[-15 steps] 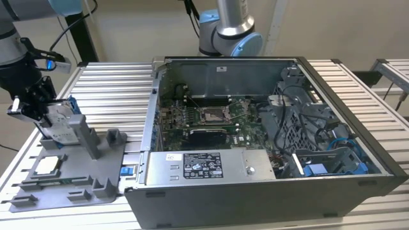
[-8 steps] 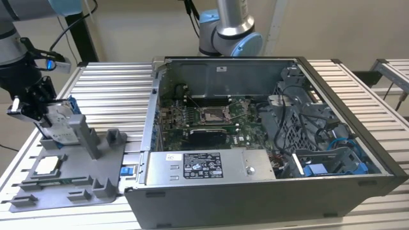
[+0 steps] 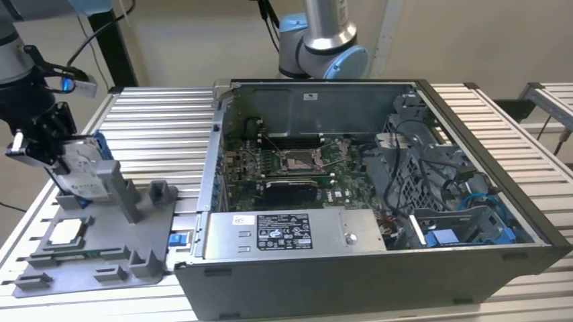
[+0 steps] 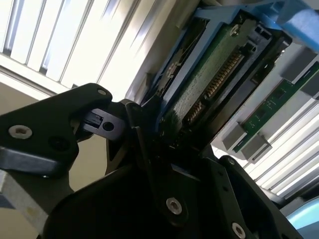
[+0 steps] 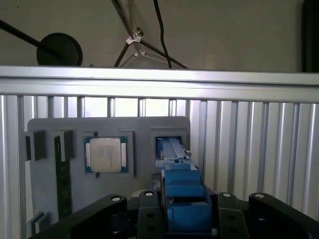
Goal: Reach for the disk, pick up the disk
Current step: 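Pick up the disk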
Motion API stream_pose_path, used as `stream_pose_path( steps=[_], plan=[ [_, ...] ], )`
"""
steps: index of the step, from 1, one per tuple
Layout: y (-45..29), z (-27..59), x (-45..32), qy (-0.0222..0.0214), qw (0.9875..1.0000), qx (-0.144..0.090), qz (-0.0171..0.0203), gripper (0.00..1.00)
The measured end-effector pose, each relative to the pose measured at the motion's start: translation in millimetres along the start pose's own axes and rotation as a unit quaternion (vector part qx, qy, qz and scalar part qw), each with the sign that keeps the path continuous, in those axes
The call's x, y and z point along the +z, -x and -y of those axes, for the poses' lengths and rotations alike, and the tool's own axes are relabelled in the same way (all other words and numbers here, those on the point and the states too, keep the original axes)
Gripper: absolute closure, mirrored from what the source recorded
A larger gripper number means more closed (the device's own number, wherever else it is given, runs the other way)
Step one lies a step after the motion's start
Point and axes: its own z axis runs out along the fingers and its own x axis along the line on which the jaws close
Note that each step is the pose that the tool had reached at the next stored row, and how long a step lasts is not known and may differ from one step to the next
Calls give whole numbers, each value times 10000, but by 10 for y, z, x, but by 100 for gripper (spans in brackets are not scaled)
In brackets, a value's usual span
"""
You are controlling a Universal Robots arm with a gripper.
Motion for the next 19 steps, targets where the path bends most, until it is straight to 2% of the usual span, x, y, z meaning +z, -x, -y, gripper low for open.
stream_pose_path(
  steps=[11, 19],
  plan=[
    [0, -1, -137, 0, 10000, 0, 0, 100],
    [-1, -2, -268, 0, 10000, 0, 0, 100]
  ],
)
